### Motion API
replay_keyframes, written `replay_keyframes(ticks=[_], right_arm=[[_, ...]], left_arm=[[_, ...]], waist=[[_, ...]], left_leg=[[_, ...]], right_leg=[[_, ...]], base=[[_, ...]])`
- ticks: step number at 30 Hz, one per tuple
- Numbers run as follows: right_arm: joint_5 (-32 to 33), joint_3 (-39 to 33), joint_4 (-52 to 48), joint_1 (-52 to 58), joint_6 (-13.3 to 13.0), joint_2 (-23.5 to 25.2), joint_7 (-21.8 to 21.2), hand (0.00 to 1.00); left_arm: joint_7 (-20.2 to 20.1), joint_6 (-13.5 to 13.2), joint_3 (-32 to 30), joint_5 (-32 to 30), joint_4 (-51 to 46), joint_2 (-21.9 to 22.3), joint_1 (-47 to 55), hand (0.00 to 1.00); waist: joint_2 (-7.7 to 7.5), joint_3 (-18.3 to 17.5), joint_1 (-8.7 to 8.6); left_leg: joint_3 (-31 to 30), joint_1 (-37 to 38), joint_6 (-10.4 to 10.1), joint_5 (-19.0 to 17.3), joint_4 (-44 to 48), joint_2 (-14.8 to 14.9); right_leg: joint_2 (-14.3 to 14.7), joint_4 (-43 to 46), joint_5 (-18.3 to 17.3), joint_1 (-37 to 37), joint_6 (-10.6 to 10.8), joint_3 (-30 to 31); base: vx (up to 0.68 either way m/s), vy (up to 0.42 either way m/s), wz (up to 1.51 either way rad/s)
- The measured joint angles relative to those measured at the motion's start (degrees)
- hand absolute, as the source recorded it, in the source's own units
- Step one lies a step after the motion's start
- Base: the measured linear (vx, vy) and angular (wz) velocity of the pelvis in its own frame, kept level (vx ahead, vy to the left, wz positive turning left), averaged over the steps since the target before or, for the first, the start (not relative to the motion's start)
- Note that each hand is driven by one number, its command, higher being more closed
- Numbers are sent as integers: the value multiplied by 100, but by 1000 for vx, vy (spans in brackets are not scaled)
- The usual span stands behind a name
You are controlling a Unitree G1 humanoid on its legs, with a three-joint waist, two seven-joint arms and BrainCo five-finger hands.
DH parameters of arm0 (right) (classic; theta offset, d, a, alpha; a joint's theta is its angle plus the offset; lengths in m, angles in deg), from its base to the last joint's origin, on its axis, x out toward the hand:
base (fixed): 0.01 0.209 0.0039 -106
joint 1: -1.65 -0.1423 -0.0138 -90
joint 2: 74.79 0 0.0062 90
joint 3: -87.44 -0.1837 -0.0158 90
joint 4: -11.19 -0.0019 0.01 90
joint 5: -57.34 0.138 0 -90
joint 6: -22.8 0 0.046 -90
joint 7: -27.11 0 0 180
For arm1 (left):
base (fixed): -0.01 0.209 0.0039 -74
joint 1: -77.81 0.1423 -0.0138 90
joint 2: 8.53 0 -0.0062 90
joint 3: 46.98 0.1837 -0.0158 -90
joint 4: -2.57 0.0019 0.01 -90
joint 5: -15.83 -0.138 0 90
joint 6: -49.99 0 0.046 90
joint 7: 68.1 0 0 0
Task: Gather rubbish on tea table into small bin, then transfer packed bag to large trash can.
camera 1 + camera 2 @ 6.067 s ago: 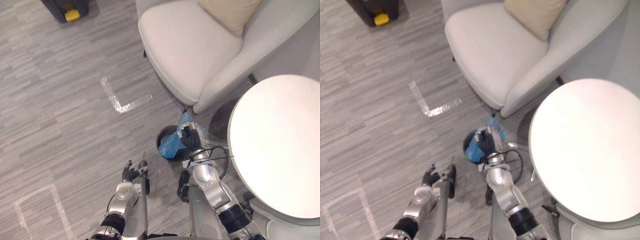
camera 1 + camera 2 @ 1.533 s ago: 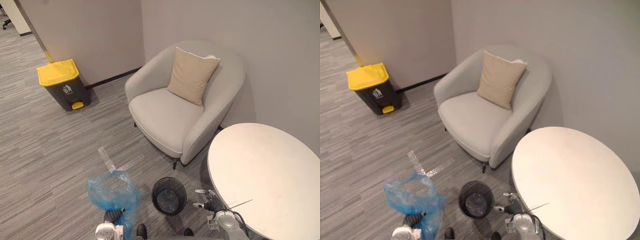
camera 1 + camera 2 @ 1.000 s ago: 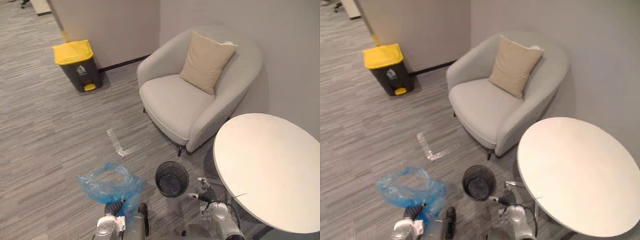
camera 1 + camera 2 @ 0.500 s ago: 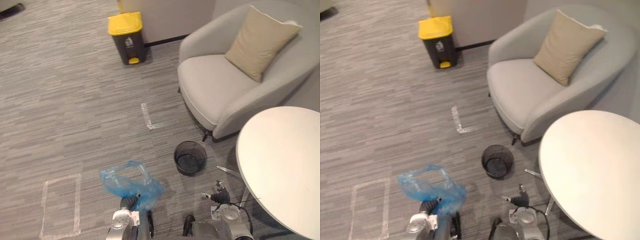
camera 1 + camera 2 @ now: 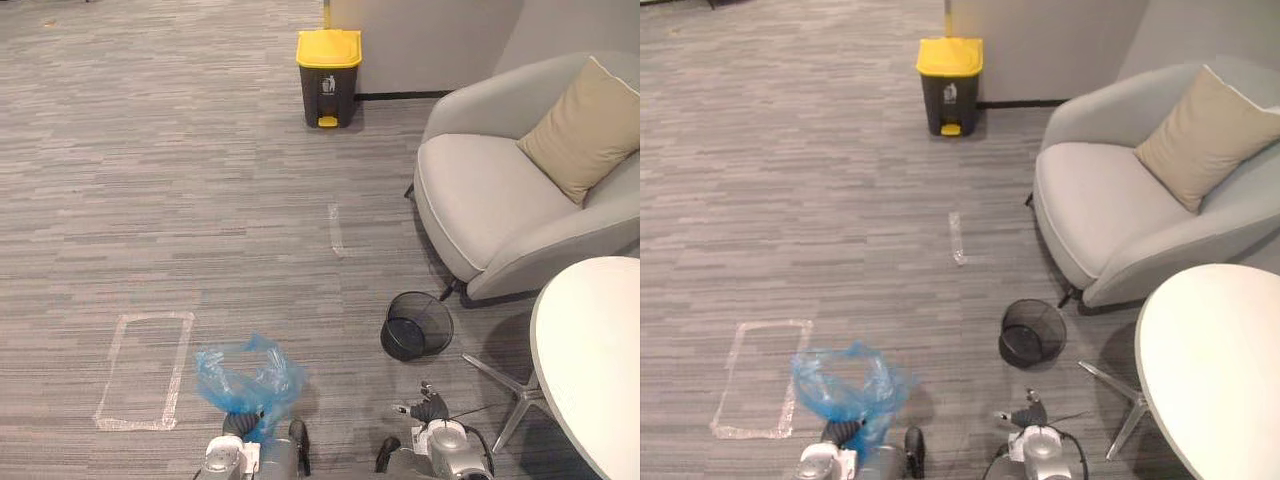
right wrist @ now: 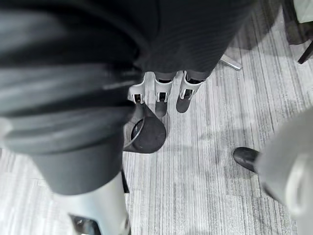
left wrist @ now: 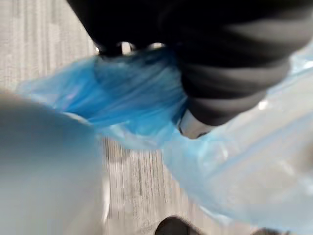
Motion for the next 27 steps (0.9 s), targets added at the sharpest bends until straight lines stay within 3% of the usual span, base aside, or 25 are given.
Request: replay_keyframes(ticks=[1,2,3,4,6,7,9,10,11,12,13,14,15,17,18,21,22,23,24,25,26,27], right_arm=[[-1,1,-2,-18,-5,-13,-1,0],[-1,8,-3,-32,-8,13,-17,0],[-1,14,1,-45,-7,24,-23,0],[0,83,2,-74,-10,42,-45,0],[0,101,6,-84,-10,28,-47,0],[0,99,8,-80,-9,3,-46,0],[-1,44,10,-5,-5,-33,-45,0],[10,-33,11,82,7,-100,-51,0],[2,-113,12,101,8,-152,-49,0],[3,-126,13,71,8,-157,-48,0],[2,-174,16,-11,7,-177,-51,0],[3,-217,2,-18,2,-176,-52,0],[6,-199,-65,77,4,-165,-50,0],[9,-118,-150,98,-8,-61,-46,0],[19,-124,-282,5,-17,46,-33,0],[20,-119,-295,-106,-15,87,1,0],[20,-150,-305,-145,-4,184,14,0],[21,-255,-353,-169,-4,225,48,0],[20,-289,-363,-149,-5,195,61,0],[21,-297,-376,-77,-6,109,64,0],[23,-277,-276,-75,49,191,60,0],[22,-282,-275,-71,54,218,63,0]], left_arm=[[14,2,-1,1,1,3,-30,100],[21,1,-6,1,-14,-1,-98,100],[27,1,-20,2,-24,-11,-120,100],[32,2,-68,2,-45,-98,-132,100],[34,6,-69,2,-45,-147,-145,100],[34,7,-67,1,-45,-157,-162,100],[27,7,-61,-3,-37,-177,-246,100],[22,1,-45,-11,0,-114,-323,100],[12,-12,-25,-25,9,-67,-351,100],[11,-11,-21,-32,6,-61,-381,100],[11,-9,-15,-66,2,-26,-408,100],[8,-5,-18,-70,6,12,-404,100],[-17,-4,-90,-91,-62,140,-360,100],[-32,-11,-170,-105,-231,219,-211,100],[-46,-7,-268,-104,-391,301,-213,100],[-80,-6,-269,-105,-428,346,-289,100],[-88,-6,-307,-106,-430,371,-338,100],[-88,-6,-341,-107,-431,434,-335,100],[-89,-9,-340,-107,-432,469,-334,100],[-89,-15,-344,-107,-414,566,-292,100],[-84,-4,-352,-107,-326,547,-395,100],[-74,-14,-359,-107,-340,541,-417,100]], waist=[[-22,8,-39],[43,45,-99],[92,75,-109],[103,92,-146],[61,124,-200],[26,168,-230],[-52,172,-322],[-32,135,-356],[100,60,-312],[107,63,-318],[127,80,-327],[152,93,-340],[259,97,-336],[293,100,-213],[228,138,-65],[174,171,116],[146,201,149],[157,235,151],[192,236,151],[361,219,174],[183,206,184],[130,194,185]], left_leg=[[-79,45,103,-77,28,-65],[-251,94,169,-145,98,14],[-317,95,174,-183,134,77],[-417,166,143,-277,91,188],[-481,340,111,-344,-13,236],[-548,603,53,-420,-178,262],[-655,843,-77,-498,-332,233],[-862,1044,-202,-629,-345,321],[-911,1086,-341,-570,-348,463],[-934,1050,-403,-531,-278,473],[-936,934,-627,-392,125,498],[-933,851,-729,-307,494,516],[-836,489,-792,44,1976,675],[-446,0,-655,-44,3313,991],[-63,-687,-346,-306,4116,1191],[71,-1271,-165,-484,3702,1215],[79,-1440,-201,-503,3157,1175],[67,-1494,-300,-320,2065,1056],[12,-1484,-356,-117,1602,1030],[-78,-1364,-460,855,757,1085],[92,-1249,-375,678,685,834],[115,-1241,-323,591,682,745]], right_leg=[[-121,781,128,-328,-51,316],[90,1226,-15,-711,-104,612],[251,1232,-107,-789,-158,655],[637,1078,-139,-1110,-281,644],[874,791,-43,-1287,-431,556],[1075,390,97,-1452,-556,498],[1200,-297,611,-1506,-732,584],[1298,-232,979,-1422,-1121,620],[1354,-183,810,-1380,-1215,468],[1353,-151,758,-1365,-1225,432],[1349,-143,652,-1242,-1280,361],[1371,-207,609,-1068,-1305,305],[1592,-756,592,-344,-1325,256],[1785,-1151,539,233,-1406,399],[1850,-1484,460,682,-1403,630],[1787,-1630,438,900,-1366,879],[1683,-1651,363,1030,-1245,975],[1512,-1629,168,1213,-999,1067],[1481,-1616,90,1272,-916,1121],[1541,-1608,-125,1358,-640,1283],[1272,-1610,-187,1411,-602,1412],[1194,-1606,-178,1395,-613,1487]], base=[[150,100,45],[176,81,44],[272,36,45],[318,-19,28],[270,-40,24],[416,-110,38],[546,-166,58],[558,-176,57],[459,-142,52],[565,-161,26],[419,-132,22],[746,-209,25],[526,-111,8],[489,-51,-24],[435,-5,-45],[358,70,-55],[348,183,-52],[352,210,-43],[372,274,-45],[441,352,-26],[367,300,-19],[443,310,-2]])
